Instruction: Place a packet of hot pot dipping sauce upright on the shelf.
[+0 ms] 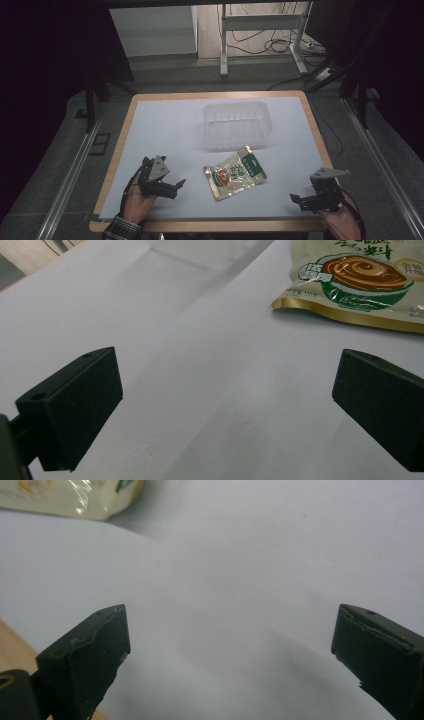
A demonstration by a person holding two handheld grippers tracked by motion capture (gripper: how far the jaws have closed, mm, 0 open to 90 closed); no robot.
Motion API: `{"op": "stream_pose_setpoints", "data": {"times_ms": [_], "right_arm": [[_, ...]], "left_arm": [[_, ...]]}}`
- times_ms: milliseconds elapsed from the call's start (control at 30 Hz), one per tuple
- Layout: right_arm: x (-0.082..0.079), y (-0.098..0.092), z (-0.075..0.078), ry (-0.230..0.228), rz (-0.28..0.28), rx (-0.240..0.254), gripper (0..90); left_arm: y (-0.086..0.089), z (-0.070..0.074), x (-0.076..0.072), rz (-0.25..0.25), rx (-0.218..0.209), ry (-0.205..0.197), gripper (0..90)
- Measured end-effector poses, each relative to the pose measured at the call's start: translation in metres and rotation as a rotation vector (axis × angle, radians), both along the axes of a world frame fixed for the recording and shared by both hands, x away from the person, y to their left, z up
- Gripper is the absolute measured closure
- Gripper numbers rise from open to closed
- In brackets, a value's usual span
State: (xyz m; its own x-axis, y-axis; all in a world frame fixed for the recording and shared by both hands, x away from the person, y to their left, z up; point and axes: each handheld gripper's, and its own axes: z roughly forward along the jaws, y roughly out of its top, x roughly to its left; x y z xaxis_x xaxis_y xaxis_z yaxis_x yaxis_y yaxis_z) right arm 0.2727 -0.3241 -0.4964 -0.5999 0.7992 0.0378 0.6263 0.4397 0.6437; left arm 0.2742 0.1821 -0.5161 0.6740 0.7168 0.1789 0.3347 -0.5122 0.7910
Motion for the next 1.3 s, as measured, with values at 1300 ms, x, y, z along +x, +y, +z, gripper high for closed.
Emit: {"op": "stream_pose_setpoints", "data": {"times_ms": [1300], "right_arm": [[0.006,0.012,0.001,-0.066,0.059,0.034,0.0]], "left_arm": [[-0.003,-0.001,0.000,-0.029,-0.004,0.011,0.0]]}}
